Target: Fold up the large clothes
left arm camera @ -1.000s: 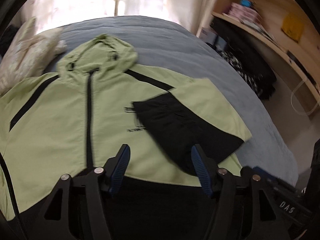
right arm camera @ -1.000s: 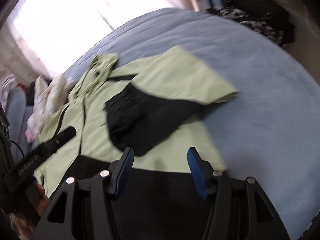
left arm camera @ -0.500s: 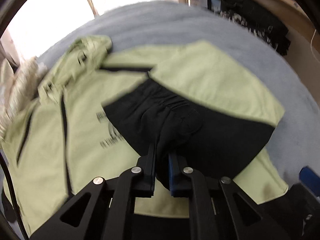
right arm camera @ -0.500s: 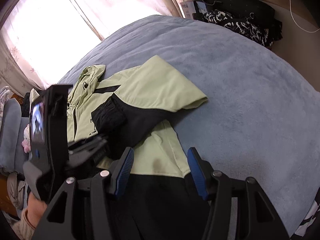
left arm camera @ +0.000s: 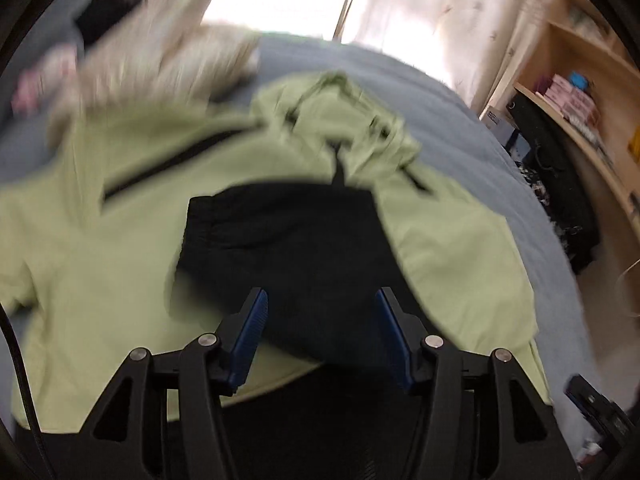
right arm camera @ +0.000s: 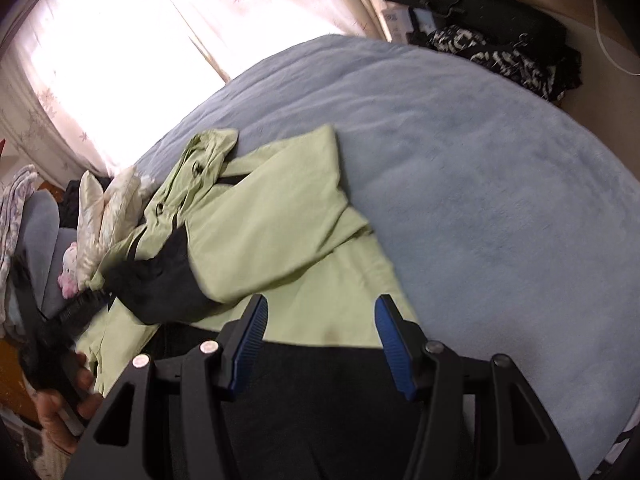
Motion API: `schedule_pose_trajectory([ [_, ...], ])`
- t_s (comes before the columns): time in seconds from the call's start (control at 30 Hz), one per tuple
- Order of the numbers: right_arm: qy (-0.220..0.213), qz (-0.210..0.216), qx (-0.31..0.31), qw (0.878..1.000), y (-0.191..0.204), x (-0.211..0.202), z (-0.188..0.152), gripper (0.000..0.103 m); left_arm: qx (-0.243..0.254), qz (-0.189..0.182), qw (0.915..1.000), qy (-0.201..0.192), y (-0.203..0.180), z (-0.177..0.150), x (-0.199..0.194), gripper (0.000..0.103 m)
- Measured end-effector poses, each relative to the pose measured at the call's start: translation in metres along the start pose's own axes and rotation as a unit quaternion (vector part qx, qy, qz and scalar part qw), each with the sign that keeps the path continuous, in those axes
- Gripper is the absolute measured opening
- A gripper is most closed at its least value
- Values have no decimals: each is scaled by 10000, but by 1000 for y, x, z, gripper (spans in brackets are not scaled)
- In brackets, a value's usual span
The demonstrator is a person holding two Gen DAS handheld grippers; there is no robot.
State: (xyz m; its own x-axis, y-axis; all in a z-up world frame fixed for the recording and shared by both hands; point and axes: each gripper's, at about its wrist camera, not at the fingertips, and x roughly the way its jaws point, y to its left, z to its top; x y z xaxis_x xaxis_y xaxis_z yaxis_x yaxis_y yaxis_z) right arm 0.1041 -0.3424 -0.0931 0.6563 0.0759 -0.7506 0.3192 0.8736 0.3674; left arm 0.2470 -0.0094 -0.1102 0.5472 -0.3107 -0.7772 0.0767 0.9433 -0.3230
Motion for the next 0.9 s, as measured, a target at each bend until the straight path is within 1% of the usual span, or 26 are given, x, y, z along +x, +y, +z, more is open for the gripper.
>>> schedule_pose_trajectory([
  [0.07,84,34,-50,9999,7,5,0,56,-201,-129,9996,158,22,0,5,54],
  [0.1,114,55,-78,9999,11,7,1,56,-292,-137,9993,164,31,3,7,55],
  [0.17,186,147,-94,9997,17,9,5,56,-409,-151,9989,178,44,8,9,60],
  [0.23,249,219,-113,9994,22,13,13,56,-498,-117,9984,233,56,14,15,61],
  [0.27,296,230,-157,9992,24,16,21,56,-513,-102,9983,268,57,17,19,62],
  [0.33,406,309,-199,9985,25,23,37,64,-545,-162,9974,436,65,22,32,65],
  [0.4,437,335,-172,9983,22,31,54,66,-570,-177,9964,607,72,26,45,65],
  [0.47,489,338,-110,9982,14,46,75,67,-555,-203,9959,692,77,29,55,64],
  [0.53,617,315,-5,9976,3,68,98,67,-467,-246,9962,686,76,35,62,64],
  [0.6,741,245,93,9969,-9,95,122,67,-291,-173,9971,684,71,43,68,52],
  [0.63,766,183,137,9968,-13,106,131,67,-213,-143,9972,703,71,46,70,35],
  [0.67,791,147,176,9966,-17,119,141,67,-160,-147,9970,747,70,48,72,27],
  [0.73,877,170,304,9955,-24,142,156,67,-116,-141,9973,714,67,56,73,26],
  [0.8,960,204,384,9944,-26,164,166,66,8,-38,9985,540,62,65,71,25],
  [0.83,1037,164,384,9937,-25,174,168,65,61,30,9990,434,59,69,69,24],
  [0.87,1119,74,366,9930,-24,185,169,61,112,99,9993,339,57,73,66,24],
  [0.9,1179,-25,275,9926,-21,194,170,45,167,172,9994,260,55,77,64,23],
])
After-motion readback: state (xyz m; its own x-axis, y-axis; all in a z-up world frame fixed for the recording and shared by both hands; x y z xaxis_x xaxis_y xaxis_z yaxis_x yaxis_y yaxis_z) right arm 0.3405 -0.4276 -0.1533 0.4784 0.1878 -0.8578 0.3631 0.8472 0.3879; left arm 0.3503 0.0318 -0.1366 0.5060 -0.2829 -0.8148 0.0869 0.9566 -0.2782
